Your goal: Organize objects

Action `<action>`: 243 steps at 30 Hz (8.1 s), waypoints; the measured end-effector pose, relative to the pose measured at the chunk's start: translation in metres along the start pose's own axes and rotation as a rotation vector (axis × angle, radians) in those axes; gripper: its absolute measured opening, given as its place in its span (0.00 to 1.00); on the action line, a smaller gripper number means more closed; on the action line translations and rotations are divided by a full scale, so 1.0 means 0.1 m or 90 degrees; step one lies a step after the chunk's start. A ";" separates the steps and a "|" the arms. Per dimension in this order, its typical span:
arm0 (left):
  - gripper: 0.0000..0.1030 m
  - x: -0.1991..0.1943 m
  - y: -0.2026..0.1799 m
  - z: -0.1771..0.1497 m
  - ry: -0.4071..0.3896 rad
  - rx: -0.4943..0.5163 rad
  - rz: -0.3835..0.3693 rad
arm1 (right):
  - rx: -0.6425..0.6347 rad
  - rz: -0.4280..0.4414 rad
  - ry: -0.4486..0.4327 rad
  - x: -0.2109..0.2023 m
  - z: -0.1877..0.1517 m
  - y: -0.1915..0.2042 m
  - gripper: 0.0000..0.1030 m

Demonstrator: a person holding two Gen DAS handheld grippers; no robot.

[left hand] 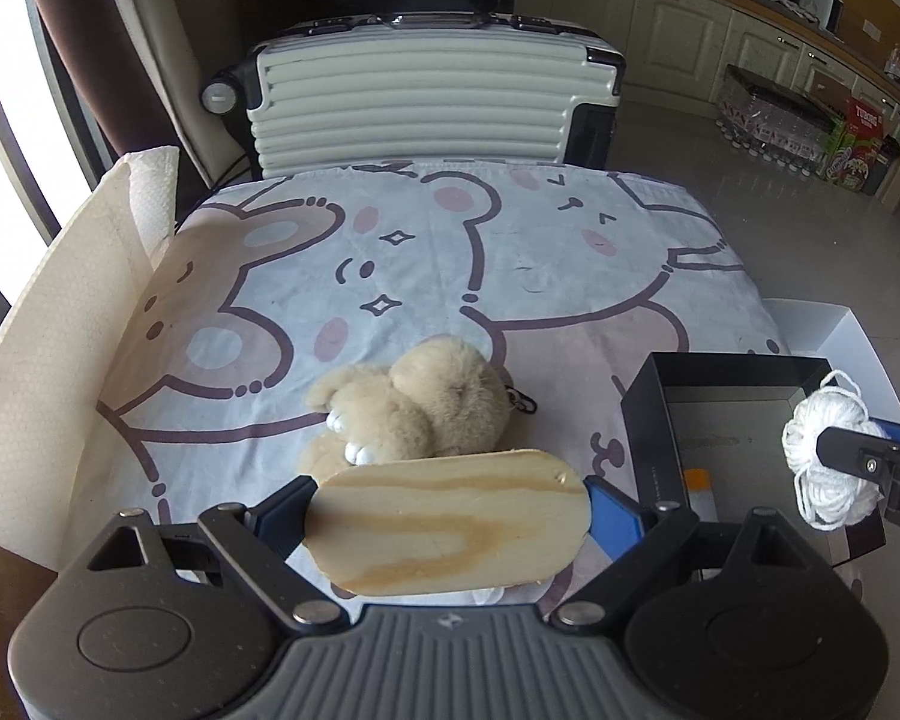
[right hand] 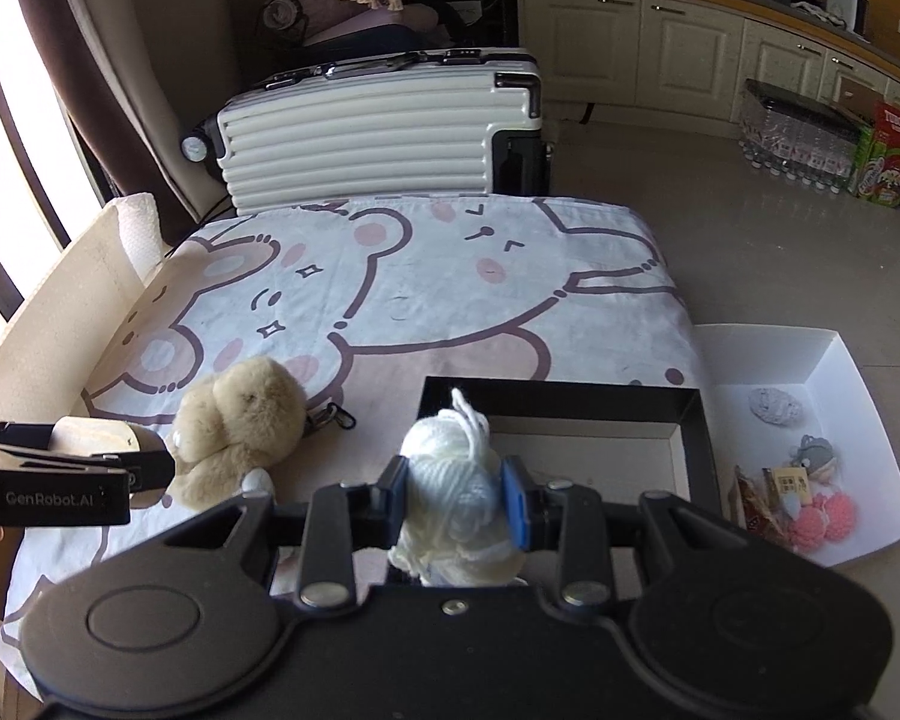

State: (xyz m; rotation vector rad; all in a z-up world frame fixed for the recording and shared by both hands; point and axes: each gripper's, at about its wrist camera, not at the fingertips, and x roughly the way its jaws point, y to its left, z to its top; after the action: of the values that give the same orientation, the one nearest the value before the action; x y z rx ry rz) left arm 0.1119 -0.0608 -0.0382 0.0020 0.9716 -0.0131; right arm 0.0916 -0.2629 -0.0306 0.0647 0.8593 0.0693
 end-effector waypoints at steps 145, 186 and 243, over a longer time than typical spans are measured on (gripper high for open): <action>0.96 0.89 -0.97 0.45 -0.001 0.072 -0.113 | 0.069 -0.033 0.078 0.78 -0.02 -0.81 0.65; 1.00 0.28 -0.72 0.11 -0.005 0.094 -0.044 | 0.064 -0.173 0.009 -0.04 -0.24 -0.77 1.00; 1.00 0.07 1.08 -0.01 -0.011 -0.041 0.071 | -0.049 -0.035 0.007 0.44 0.11 0.80 1.00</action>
State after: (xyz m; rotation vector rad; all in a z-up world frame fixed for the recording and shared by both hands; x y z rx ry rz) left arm 0.1166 0.0467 -0.0451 -0.0035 0.9534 0.1210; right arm 0.1254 -0.1795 -0.0499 -0.0321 0.8680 0.0515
